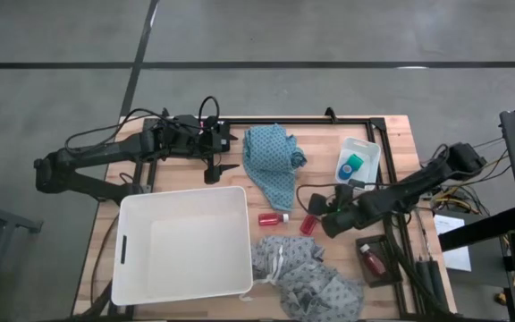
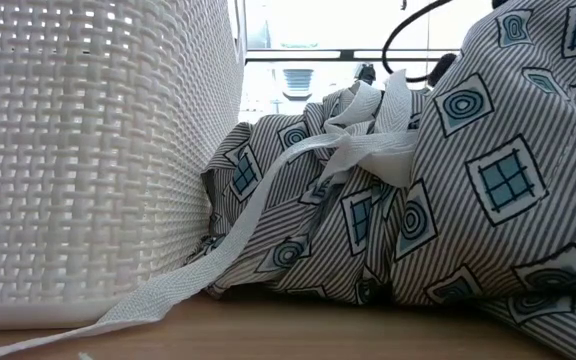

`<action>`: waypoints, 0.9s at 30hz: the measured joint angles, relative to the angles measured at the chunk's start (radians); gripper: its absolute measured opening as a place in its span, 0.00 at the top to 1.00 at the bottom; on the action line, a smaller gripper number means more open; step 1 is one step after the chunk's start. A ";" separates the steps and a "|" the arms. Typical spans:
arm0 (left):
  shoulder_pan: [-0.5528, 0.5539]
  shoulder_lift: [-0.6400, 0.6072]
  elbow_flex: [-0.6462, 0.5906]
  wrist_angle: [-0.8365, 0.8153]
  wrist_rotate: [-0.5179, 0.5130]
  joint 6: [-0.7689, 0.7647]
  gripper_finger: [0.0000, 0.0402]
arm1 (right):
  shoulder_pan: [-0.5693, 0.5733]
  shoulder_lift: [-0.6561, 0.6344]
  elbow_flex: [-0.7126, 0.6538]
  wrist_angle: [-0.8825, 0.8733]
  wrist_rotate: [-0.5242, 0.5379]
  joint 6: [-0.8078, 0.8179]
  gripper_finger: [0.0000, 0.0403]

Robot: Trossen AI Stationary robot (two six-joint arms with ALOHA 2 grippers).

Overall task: Pick & Place Medicine items
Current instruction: Put the right red medicine bottle into the black bin

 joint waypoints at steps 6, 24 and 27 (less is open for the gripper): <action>0.000 0.000 0.000 -0.001 0.000 0.000 0.02 | -0.033 0.073 0.032 -0.001 -0.022 0.026 0.42; 0.000 0.000 0.000 -0.004 0.000 -0.001 0.02 | -0.075 0.240 0.087 0.028 -0.153 0.142 0.43; 0.000 0.000 0.000 -0.005 0.000 -0.001 0.02 | -0.085 0.242 0.087 0.025 -0.155 0.142 0.43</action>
